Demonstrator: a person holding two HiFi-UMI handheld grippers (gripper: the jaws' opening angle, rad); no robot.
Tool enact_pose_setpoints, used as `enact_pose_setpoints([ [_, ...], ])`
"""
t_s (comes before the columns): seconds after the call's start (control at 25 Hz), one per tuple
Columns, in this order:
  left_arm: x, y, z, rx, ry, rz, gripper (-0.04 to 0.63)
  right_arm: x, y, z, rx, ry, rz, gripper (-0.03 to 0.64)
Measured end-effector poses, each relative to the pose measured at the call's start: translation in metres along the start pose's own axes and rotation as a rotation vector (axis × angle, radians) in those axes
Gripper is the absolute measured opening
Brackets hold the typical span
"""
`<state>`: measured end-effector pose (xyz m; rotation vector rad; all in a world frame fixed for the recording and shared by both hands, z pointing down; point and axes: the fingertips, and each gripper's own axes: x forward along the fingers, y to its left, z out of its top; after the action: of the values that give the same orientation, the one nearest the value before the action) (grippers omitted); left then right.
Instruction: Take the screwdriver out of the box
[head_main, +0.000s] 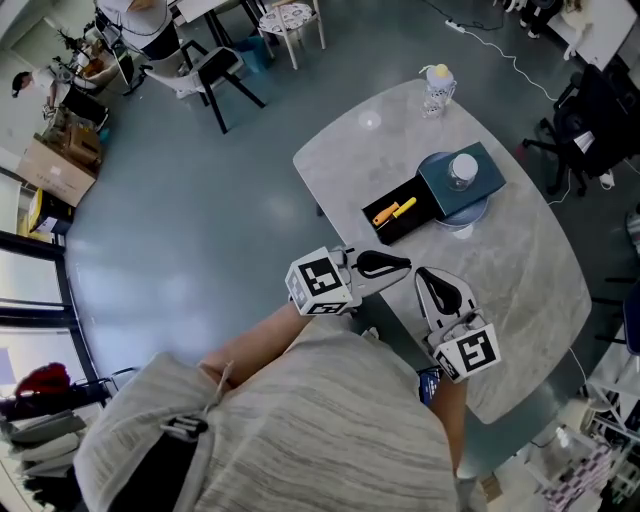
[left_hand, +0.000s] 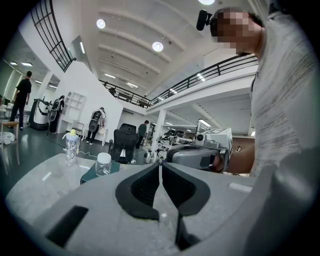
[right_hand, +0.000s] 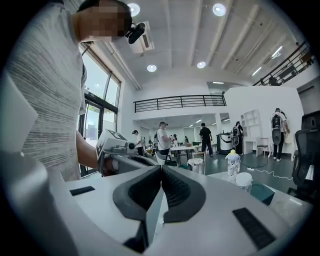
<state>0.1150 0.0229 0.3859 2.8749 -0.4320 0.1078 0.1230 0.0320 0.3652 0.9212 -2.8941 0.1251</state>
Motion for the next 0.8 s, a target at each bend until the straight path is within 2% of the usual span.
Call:
enact_pose_setpoints([
  [0.36, -0.012, 0.076, 0.005, -0.011, 0.003, -0.03, 0.032, 0.068, -0.035, -0.001, 0.025, 0.032, -0.006, 0.012],
  [0.64, -0.02, 0.126, 0.007, -0.036, -0.01, -0.061, 0.032, 0.106, -0.068, 0.011, 0.17, -0.094, 0.002, 0.012],
  [0.8, -0.018, 0.149, 0.006, -0.033, -0.009, -0.093, 0.032, 0.129, -0.081, 0.008, 0.114, -0.027, 0.008, 0.012],
])
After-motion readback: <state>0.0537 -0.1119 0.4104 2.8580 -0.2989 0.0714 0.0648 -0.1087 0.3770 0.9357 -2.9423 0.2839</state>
